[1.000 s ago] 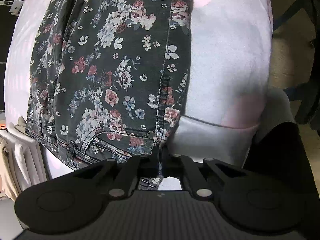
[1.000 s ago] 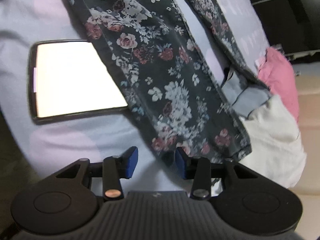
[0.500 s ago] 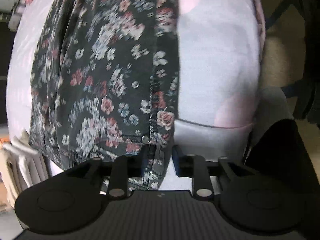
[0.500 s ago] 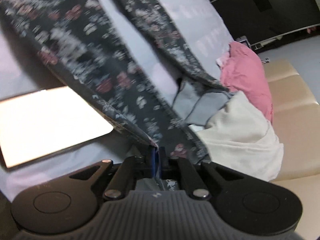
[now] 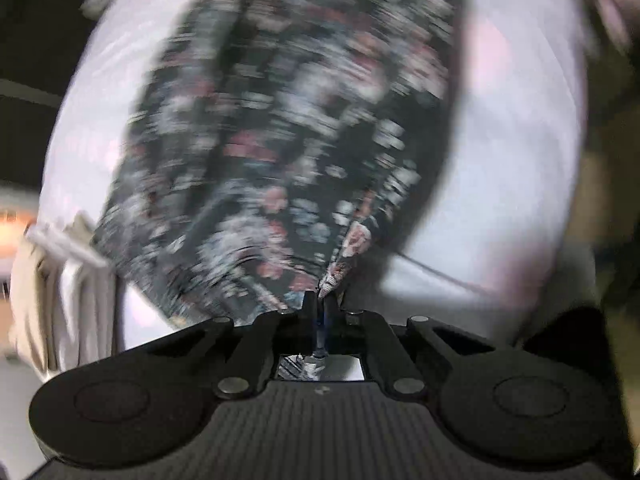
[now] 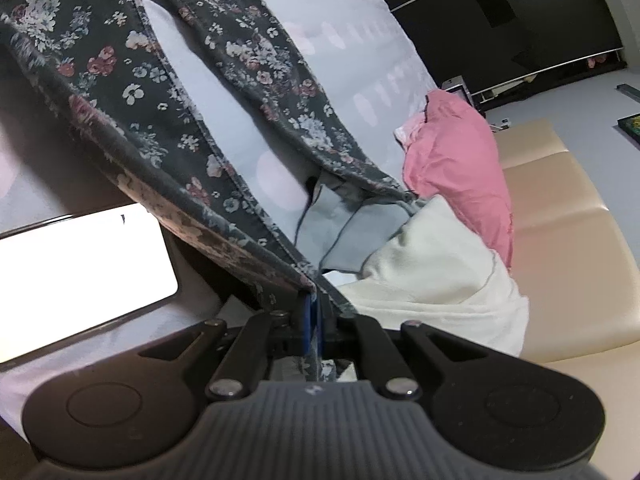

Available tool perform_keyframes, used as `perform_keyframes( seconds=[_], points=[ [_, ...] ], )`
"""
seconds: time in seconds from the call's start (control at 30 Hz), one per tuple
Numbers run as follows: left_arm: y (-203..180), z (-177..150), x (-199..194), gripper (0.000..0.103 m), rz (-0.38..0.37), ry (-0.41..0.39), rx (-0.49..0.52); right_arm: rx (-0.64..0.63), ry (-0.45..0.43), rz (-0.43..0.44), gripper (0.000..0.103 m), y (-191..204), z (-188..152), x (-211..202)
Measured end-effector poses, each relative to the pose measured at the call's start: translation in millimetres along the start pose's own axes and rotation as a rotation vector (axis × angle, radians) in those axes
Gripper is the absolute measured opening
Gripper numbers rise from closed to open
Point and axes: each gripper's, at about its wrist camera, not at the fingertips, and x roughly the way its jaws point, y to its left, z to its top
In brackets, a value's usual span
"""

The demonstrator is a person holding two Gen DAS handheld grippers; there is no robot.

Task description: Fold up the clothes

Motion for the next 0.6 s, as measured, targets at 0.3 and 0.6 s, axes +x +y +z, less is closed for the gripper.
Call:
perform_keyframes(
  seconds=[0.3, 0.6],
  points=[
    [95, 19, -59, 0.000, 0.072, -0.128, -0.381, 0.134, -0.021, -0.081, 0.002, -44, 30, 4],
    [207, 73, -39, 0.000, 0.117, -0.046, -0.645, 0.198, -0.002, -0.143, 0.002, -98, 92, 44]
  ],
)
